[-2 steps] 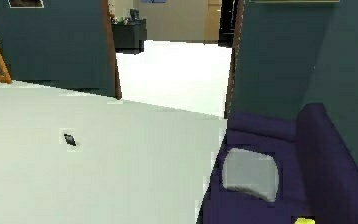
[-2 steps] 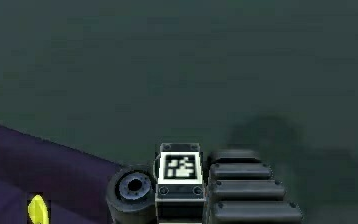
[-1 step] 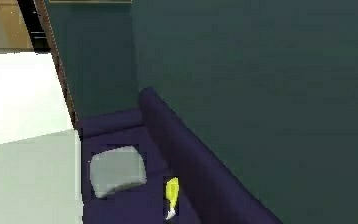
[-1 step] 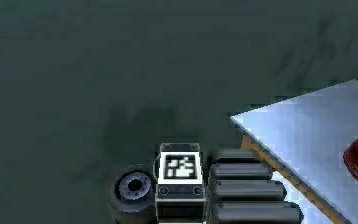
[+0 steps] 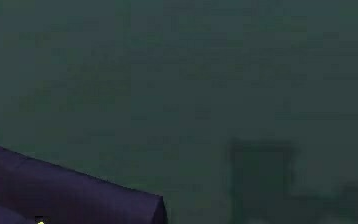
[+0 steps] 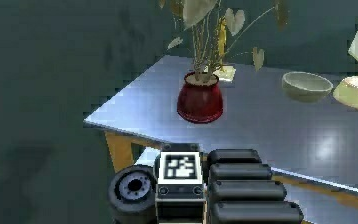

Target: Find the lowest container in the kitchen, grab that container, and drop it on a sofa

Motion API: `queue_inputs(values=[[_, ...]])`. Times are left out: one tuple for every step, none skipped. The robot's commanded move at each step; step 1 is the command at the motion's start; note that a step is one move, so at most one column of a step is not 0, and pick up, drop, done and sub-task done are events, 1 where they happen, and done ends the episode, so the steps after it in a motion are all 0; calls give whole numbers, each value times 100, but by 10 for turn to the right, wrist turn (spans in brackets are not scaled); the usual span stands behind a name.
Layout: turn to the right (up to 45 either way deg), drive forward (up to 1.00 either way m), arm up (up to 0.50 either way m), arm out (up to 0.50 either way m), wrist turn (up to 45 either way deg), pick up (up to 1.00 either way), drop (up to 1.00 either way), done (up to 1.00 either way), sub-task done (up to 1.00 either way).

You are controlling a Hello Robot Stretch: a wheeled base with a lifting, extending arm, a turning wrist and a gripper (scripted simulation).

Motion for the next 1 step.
queue_inputs(values=[[150,0,0,0,0,0,0,0,0]])
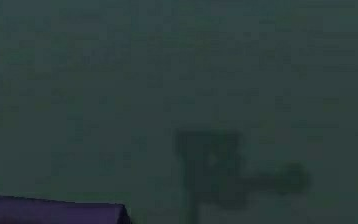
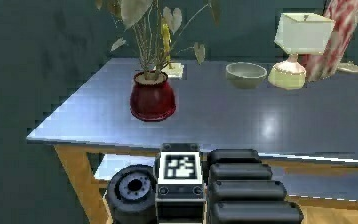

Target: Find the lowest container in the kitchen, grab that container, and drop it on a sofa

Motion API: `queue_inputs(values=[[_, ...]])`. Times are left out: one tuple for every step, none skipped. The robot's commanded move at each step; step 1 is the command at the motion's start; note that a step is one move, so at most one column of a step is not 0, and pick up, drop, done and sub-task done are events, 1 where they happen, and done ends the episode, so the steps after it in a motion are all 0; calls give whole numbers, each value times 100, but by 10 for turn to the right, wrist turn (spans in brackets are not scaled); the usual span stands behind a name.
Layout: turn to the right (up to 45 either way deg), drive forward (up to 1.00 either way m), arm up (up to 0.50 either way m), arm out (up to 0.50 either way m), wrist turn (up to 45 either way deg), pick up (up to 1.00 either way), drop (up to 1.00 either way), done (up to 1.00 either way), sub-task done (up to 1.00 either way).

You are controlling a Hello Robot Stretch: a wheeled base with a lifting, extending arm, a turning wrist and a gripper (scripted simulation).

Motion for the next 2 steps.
queue_inputs(values=[[0,25,0,0,0,0,0,0,0],[-450,0,0,0,0,0,0,0,0]])
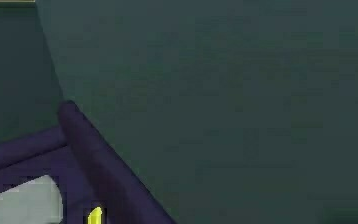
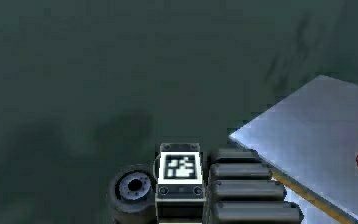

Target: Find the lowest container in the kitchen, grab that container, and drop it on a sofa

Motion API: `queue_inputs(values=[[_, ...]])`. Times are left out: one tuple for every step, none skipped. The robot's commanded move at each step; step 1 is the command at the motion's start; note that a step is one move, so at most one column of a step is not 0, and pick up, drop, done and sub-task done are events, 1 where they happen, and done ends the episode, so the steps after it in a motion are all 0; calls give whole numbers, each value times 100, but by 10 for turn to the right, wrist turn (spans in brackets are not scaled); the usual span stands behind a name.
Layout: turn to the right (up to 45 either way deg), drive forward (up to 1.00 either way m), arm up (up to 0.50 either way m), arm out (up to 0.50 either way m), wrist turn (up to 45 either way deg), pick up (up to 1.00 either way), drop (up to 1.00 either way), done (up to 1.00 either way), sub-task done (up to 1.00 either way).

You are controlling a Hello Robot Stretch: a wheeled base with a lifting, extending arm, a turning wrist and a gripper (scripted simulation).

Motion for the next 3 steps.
queue_inputs(values=[[-450,0,0,0,0,0,0,0,0],[-450,0,0,0,0,0,0,0,0],[-270,0,0,0,0,0,0,0,0]])
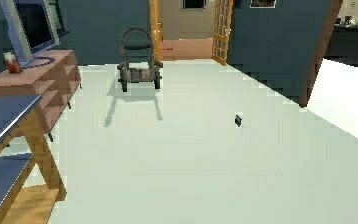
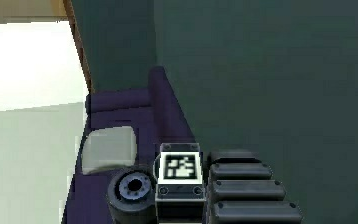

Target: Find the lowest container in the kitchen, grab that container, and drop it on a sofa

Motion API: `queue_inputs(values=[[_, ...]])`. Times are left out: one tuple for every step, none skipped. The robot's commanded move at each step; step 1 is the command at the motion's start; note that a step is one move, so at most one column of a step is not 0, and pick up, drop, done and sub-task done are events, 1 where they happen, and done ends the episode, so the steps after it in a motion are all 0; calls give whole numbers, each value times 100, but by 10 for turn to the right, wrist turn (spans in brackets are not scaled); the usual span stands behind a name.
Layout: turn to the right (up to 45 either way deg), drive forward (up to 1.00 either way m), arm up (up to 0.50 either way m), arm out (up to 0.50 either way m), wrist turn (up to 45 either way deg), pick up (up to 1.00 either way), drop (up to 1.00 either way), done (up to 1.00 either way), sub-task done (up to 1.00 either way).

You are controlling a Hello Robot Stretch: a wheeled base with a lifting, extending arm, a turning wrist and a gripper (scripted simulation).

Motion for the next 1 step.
queue_inputs(values=[[-30,0,0,0,0,0,0,0,0]])
